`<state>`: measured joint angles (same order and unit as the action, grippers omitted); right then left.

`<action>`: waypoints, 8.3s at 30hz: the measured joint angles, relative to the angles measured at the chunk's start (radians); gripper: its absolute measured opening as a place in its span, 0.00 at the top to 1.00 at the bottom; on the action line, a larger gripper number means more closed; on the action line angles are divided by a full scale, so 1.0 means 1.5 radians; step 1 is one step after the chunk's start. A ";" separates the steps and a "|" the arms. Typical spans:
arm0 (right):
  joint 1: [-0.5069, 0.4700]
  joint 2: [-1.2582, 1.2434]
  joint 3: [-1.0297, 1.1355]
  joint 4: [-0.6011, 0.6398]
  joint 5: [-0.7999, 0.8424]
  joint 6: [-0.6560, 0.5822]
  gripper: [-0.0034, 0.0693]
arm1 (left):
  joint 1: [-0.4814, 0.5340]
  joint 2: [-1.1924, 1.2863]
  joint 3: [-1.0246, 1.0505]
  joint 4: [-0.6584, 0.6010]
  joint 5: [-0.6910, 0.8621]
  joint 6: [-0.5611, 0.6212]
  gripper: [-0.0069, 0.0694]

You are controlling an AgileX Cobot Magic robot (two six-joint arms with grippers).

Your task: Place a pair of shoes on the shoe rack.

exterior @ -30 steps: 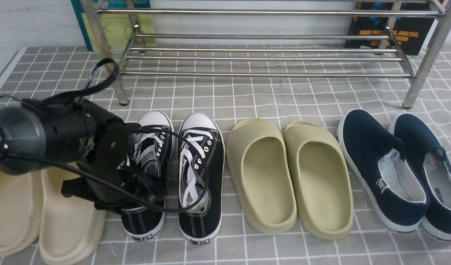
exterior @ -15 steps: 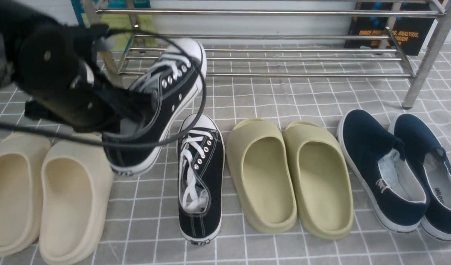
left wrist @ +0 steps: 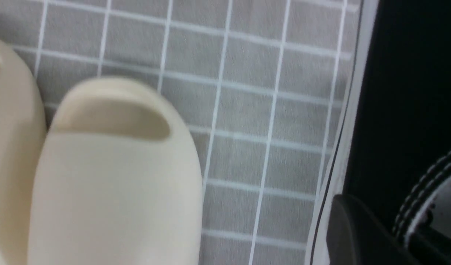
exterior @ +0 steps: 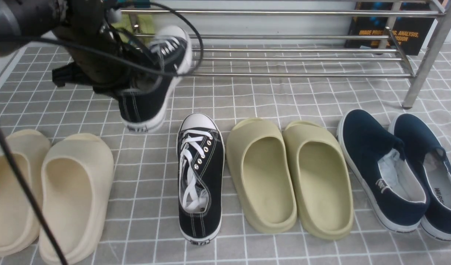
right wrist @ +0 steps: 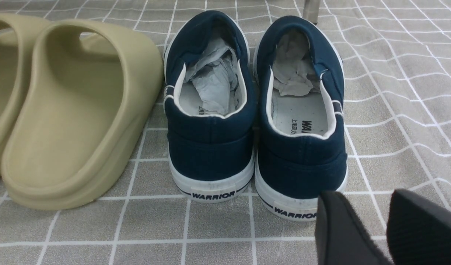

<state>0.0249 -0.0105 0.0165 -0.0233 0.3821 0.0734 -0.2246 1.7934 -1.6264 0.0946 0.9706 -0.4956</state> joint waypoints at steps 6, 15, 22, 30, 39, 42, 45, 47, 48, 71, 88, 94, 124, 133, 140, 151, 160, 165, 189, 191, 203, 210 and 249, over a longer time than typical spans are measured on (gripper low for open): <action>0.000 0.000 0.000 0.000 0.000 0.000 0.62 | 0.013 0.064 -0.084 -0.004 0.003 0.012 0.93; 0.000 0.000 0.000 0.000 0.000 0.000 0.62 | 0.018 0.205 -0.249 -0.019 0.008 0.017 0.93; 0.000 0.000 0.000 0.000 0.000 0.000 0.62 | 0.038 0.278 -0.332 -0.031 -0.003 0.009 0.93; 0.000 0.000 0.000 0.000 0.000 0.000 0.62 | 0.046 0.315 -0.367 -0.063 -0.035 -0.016 0.89; 0.000 0.000 0.000 0.000 0.000 0.000 0.62 | 0.046 0.316 -0.372 -0.069 -0.046 -0.028 0.62; 0.000 0.000 0.000 0.000 0.000 0.000 0.62 | 0.046 0.307 -0.393 -0.049 -0.006 -0.015 0.52; 0.000 0.000 0.000 0.000 0.000 0.000 0.62 | 0.048 0.283 -0.420 -0.023 0.057 0.011 0.50; 0.000 0.000 0.000 0.000 0.000 0.000 0.62 | 0.049 0.253 -0.438 -0.011 0.115 0.043 0.50; 0.000 0.000 0.000 0.000 0.000 0.000 0.62 | 0.049 0.240 -0.444 -0.011 0.142 0.057 0.51; 0.000 0.000 0.000 0.000 0.000 0.000 0.62 | -0.170 -0.164 0.268 -0.063 0.007 0.070 0.59; 0.000 0.000 0.000 0.000 0.000 0.000 0.62 | -0.178 -0.032 0.328 -0.084 -0.120 -0.001 0.59; 0.000 0.000 0.000 0.000 0.000 0.000 0.62 | -0.178 -0.017 0.328 -0.083 -0.136 -0.001 0.67; 0.000 0.000 0.000 0.000 0.000 0.000 0.62 | -0.094 -0.129 0.179 -0.221 -0.116 0.082 0.93; 0.000 0.000 0.000 0.000 0.000 0.000 0.62 | -0.054 0.035 -0.016 -0.260 -0.054 0.099 0.93; 0.000 0.000 0.000 0.000 0.000 0.000 0.62 | -0.053 0.133 -0.125 -0.258 -0.041 0.099 0.93; 0.000 0.000 0.000 0.000 0.000 0.000 0.62 | -0.053 0.262 -0.305 -0.182 -0.052 0.086 0.93; 0.000 0.000 0.000 0.000 0.000 0.000 0.62 | -0.053 0.311 -0.359 -0.127 -0.098 0.068 0.93; 0.000 0.000 0.000 0.000 0.000 0.000 0.62 | -0.053 0.311 -0.359 -0.106 -0.121 0.068 0.89; 0.000 0.000 0.000 0.000 0.000 0.000 0.62 | -0.053 -0.068 -0.369 0.069 0.137 0.087 0.65; 0.000 0.000 0.000 0.000 0.000 0.000 0.62 | -0.053 -0.118 -0.366 0.086 0.171 0.095 0.65; 0.000 0.000 0.000 0.000 0.000 0.000 0.62 | -0.053 -0.443 0.005 0.059 0.143 0.102 0.65; 0.000 0.000 0.000 0.000 0.000 0.000 0.62 | -0.053 -0.620 0.197 0.043 0.113 0.082 0.65; 0.002 0.000 0.000 0.000 0.000 0.000 0.62 | 0.074 -1.142 0.882 0.023 -0.363 0.148 0.93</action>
<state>0.0284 -0.0105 0.0165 -0.0233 0.3821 0.0734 -0.1143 0.0799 -0.3030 0.1285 0.4258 -0.2740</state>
